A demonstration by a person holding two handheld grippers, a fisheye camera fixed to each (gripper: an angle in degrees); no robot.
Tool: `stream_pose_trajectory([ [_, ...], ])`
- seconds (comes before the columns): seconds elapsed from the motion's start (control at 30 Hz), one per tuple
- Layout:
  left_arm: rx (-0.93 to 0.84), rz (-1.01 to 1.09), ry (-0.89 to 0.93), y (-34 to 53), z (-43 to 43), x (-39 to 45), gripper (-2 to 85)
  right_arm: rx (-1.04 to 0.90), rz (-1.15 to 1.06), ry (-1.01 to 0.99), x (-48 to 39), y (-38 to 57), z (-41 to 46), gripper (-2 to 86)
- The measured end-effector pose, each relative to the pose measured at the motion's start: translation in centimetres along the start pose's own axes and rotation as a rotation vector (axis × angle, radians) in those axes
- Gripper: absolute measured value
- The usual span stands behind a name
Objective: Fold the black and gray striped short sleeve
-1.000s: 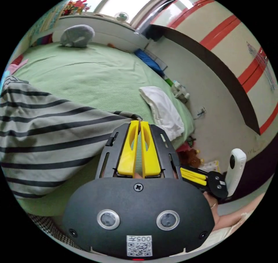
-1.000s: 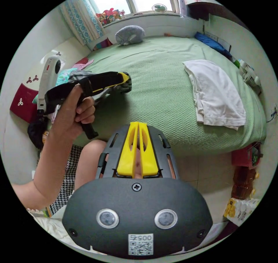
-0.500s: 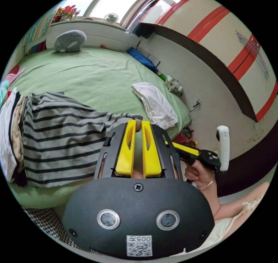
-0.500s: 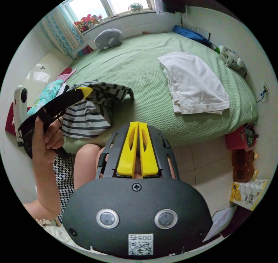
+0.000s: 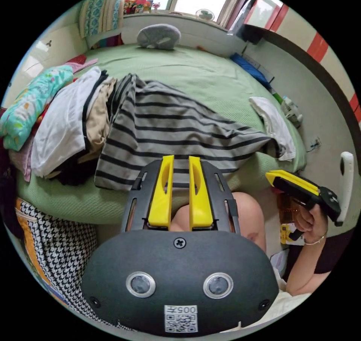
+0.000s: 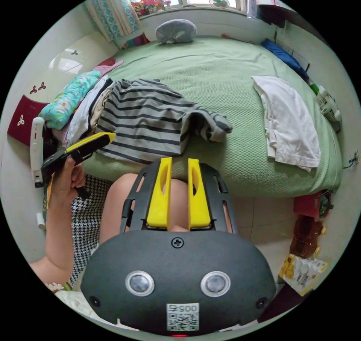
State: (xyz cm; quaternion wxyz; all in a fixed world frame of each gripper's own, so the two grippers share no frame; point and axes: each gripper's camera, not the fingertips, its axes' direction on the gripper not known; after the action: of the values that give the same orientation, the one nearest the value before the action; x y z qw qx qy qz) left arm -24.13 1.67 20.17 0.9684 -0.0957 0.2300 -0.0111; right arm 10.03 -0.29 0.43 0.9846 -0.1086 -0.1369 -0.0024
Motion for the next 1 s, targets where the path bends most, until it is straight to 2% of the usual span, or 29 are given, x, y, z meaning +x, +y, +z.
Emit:
stream_pose_trajectory([
  [0.13,-0.128,0.036,-0.038,-0.5,4.4,0.7,7.5,-0.07,-0.101,0.072,-1.3,-1.8,5.5,4.7],
  [0.27,-0.12,0.065,-0.083,-0.4,6.0,1.6,7.5,-0.153,-0.133,0.105,-2.0,-2.3,9.3,3.2],
  [0.6,-0.145,0.111,-0.06,-1.1,7.6,1.8,7.3,-0.148,-0.193,0.137,-4.5,-2.7,11.4,2.9],
  [0.73,-0.116,0.059,-0.041,-1.0,7.9,1.4,7.0,-0.166,-0.188,0.124,-4.9,-3.3,11.8,3.0],
  [1.0,-0.115,0.078,-0.096,-0.8,8.0,1.8,6.8,-0.116,-0.19,0.126,-5.5,-2.8,11.7,2.1],
])
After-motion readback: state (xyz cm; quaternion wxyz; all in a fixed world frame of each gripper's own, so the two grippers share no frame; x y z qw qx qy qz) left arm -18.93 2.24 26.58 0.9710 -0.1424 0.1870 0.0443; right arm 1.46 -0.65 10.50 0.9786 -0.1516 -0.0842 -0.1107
